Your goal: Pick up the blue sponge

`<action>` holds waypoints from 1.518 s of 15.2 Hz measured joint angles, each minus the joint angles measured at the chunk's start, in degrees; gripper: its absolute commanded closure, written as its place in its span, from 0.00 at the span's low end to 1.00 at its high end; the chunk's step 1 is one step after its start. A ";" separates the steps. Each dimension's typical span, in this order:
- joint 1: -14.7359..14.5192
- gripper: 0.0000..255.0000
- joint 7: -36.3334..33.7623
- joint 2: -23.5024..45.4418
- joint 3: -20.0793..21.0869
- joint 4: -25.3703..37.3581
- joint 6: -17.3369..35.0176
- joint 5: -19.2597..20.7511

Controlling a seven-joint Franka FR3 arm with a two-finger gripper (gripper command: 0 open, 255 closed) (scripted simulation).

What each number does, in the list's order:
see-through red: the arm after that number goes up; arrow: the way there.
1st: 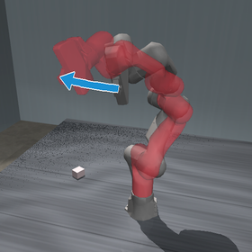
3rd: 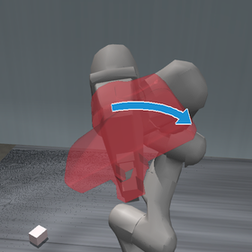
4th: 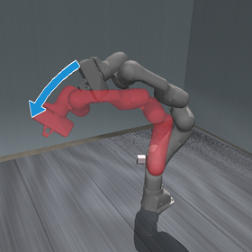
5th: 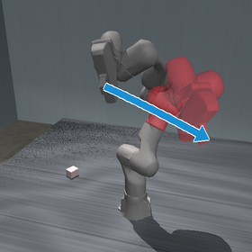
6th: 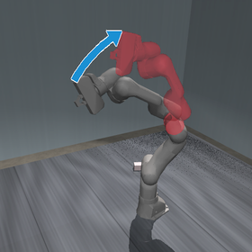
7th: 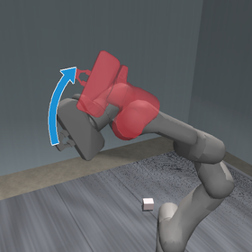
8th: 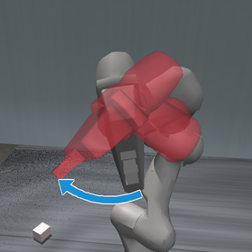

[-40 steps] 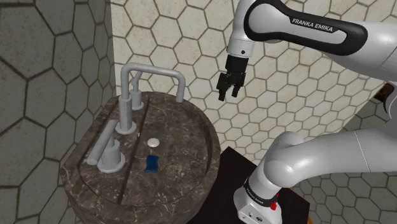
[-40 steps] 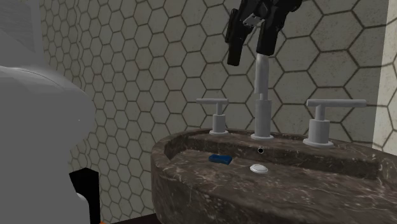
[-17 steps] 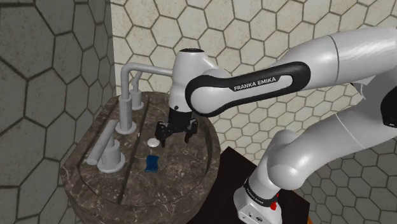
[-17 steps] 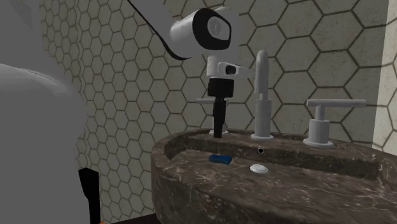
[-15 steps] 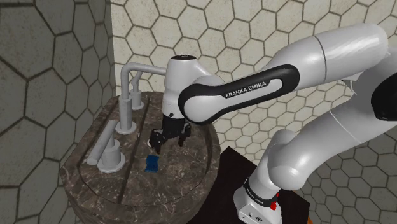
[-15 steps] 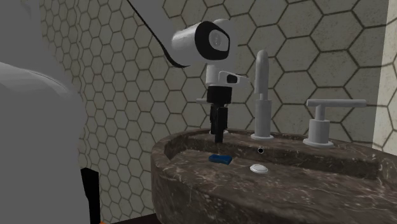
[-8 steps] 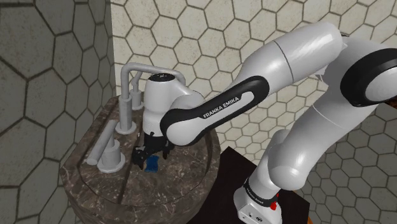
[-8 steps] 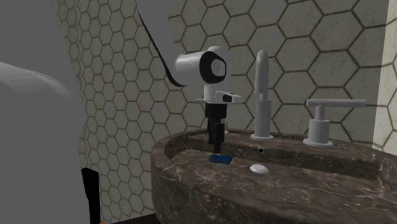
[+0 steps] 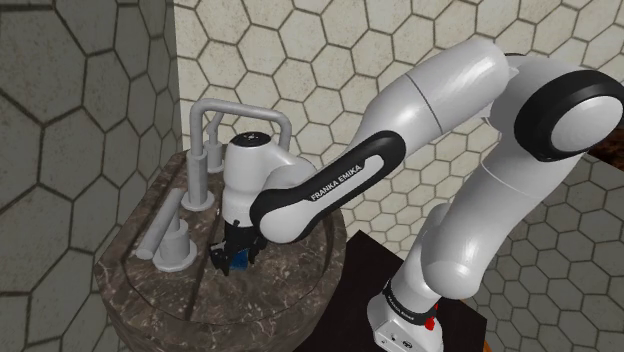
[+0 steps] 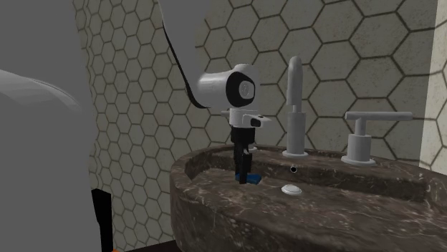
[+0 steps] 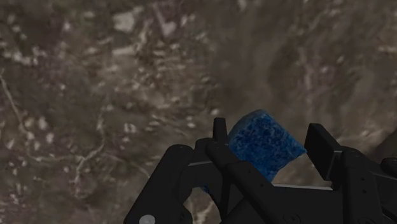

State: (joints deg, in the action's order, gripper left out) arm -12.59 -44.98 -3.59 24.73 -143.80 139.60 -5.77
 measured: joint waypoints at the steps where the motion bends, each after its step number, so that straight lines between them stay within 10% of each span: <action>1: 0.00 1.00 -0.05 0.10 0.01 0.01 0.09 0.05; 23: -0.41 1.00 2.10 -7.86 -1.04 3.58 -11.00 -2.92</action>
State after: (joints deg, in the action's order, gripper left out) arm -12.99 -42.87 -11.45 23.69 -140.22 128.60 -8.70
